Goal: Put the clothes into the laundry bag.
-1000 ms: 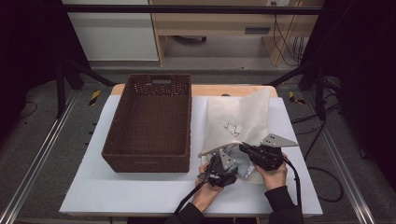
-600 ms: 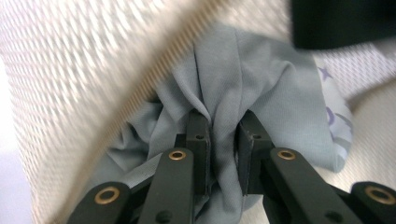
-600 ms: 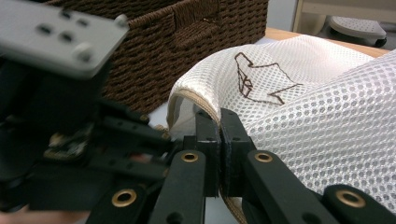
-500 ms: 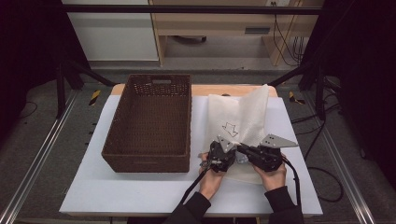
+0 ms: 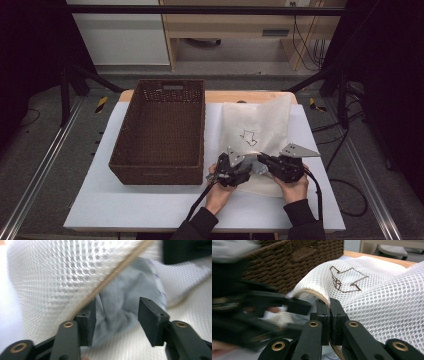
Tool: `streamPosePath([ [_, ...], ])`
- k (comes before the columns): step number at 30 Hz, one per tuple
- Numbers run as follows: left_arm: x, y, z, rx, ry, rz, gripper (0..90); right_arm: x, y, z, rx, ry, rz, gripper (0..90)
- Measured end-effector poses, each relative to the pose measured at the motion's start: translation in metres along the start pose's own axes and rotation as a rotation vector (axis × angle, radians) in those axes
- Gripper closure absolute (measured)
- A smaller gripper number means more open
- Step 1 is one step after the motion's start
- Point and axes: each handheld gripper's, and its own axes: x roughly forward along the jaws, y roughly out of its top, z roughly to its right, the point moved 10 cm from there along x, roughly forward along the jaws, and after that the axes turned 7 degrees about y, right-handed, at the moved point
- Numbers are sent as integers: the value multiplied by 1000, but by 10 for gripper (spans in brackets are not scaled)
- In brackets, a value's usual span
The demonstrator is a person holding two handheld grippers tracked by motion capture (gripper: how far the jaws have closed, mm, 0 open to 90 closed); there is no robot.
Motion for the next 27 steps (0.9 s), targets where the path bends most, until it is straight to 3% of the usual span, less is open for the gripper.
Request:
streamPosePath([
  [2,-9,-3,-2,22,11,-2,429,0,-1,2,3,-7,-5,881],
  [4,-15,-7,-3,18,6,-6,384,0,-2,3,0,-19,-11,881],
  [8,-17,-23,-12,39,44,-59,322,1,-6,8,-6,-47,-33,880],
  [12,-10,-33,-18,-3,29,-99,339,2,-6,9,-2,-53,-32,880],
  [14,-9,-34,-18,0,30,-108,394,2,-7,10,-5,-60,-38,880],
  [21,-6,-35,-22,-36,12,-131,726,2,-6,10,3,-58,-35,881],
  [27,-4,-32,-23,-26,32,-131,827,1,-6,10,4,-57,-34,880],
])
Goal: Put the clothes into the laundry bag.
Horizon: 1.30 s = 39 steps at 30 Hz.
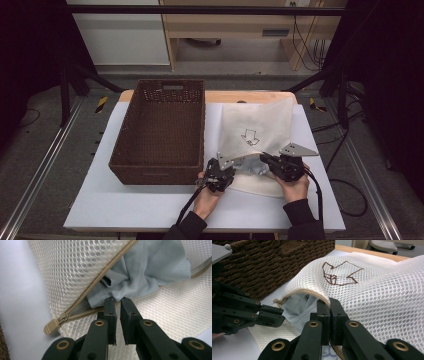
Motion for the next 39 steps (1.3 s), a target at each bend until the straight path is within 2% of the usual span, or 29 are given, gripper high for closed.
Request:
streamPosePath([
  [4,4,5,5,9,-3,1,799,0,0,0,0,1,-1,881],
  [6,8,9,9,27,0,-2,853,0,0,-1,-1,6,-1,882],
  [9,20,17,13,16,4,-11,878,0,1,-3,2,22,2,883],
  [11,29,21,11,22,25,-25,880,-1,1,-4,-2,33,7,884],
  [15,41,31,3,-5,76,-21,880,-3,4,-10,0,70,19,885],
  [19,52,36,-2,-22,130,-4,881,-2,4,-12,-7,80,19,885],
  [20,54,36,-3,-37,133,-7,879,-2,3,-12,-9,83,17,885],
  [22,54,37,-3,-59,125,-5,876,-2,3,-12,-9,81,12,885],
  [24,50,35,-1,-50,108,-2,863,-1,2,-11,-6,73,6,885],
  [25,46,35,1,-49,93,13,849,-1,1,-10,-6,68,5,885],
  [27,35,32,7,-61,36,41,830,-1,1,-8,-4,58,7,885],
  [28,29,31,12,-43,8,62,830,-1,2,-7,-4,53,9,885],
  [29,24,30,18,-3,-24,74,829,-1,1,-6,-2,50,8,885],
  [30,21,29,24,15,-52,79,818,-1,1,-6,0,49,8,885],
  [31,20,28,32,52,-86,82,815,0,2,-6,0,48,9,885],
  [33,25,26,41,90,-83,70,808,1,2,-6,8,47,9,885],
  [36,41,25,42,67,-77,26,808,0,1,-6,7,40,7,885],
  [37,45,26,41,37,-73,11,810,0,2,-6,7,40,10,885],
  [39,49,32,36,-9,-57,20,818,-1,2,-6,9,44,13,885],
])
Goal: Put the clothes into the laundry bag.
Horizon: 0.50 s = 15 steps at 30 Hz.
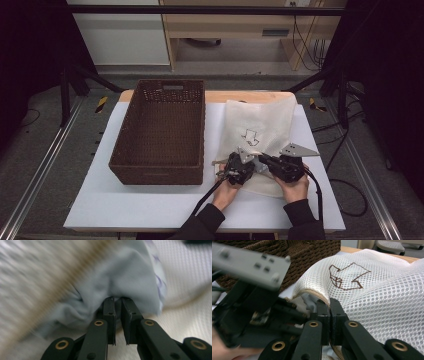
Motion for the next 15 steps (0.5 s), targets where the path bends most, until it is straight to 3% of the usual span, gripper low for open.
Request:
streamPosePath([
  [3,10,3,-7,-81,12,-27,832,0,0,-1,-1,8,-1,885],
  [4,12,5,-8,-91,22,-27,838,0,0,-2,-5,14,-2,885],
  [5,14,7,-9,-87,40,-26,845,-1,0,-3,-4,12,0,885],
  [7,16,9,-11,-42,80,-15,844,-1,0,-4,-9,17,3,885],
  [8,17,9,-11,-44,85,-17,844,-2,0,-4,-9,17,3,885],
  [11,17,9,-11,-57,60,-16,836,-1,-1,-2,-2,15,-4,886],
  [15,9,6,-9,-19,7,-42,755,1,-3,0,-11,1,-14,885],
])
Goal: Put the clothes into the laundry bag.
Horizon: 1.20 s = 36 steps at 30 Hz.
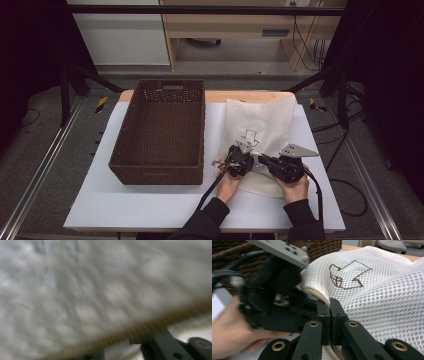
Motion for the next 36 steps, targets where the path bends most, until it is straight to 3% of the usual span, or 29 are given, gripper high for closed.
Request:
streamPosePath([
  [3,-19,-5,6,35,-57,6,637,0,-1,4,8,-21,0,882],
  [5,-34,-10,7,90,-57,12,582,0,-1,6,7,-33,-3,880],
  [8,-53,-18,7,132,-73,17,539,1,-2,9,11,-47,-11,876],
  [10,-63,-22,4,133,-86,16,525,2,-3,10,9,-54,-20,873],
  [16,-78,-45,-6,162,-69,-29,526,3,-14,12,8,-69,-66,856],
  [20,-89,-62,-13,201,-47,-24,525,3,-28,16,3,-84,-125,805],
  [22,-92,-67,-18,197,-34,-18,519,4,-36,17,-2,-95,-165,761],
  [24,-93,-71,-23,227,-2,-33,506,6,-44,17,-4,-107,-190,713],
  [27,-99,-67,-29,211,2,-12,482,8,-54,18,-11,-122,-228,618],
  [29,-102,-66,-30,187,-34,-8,499,7,-56,18,-3,-129,-230,522],
  [33,-101,-71,-30,227,-4,-10,471,-1,-55,16,-6,-160,-203,344],
  [36,-98,-72,-29,230,-5,-16,464,-14,-52,17,8,-190,-163,285],
])
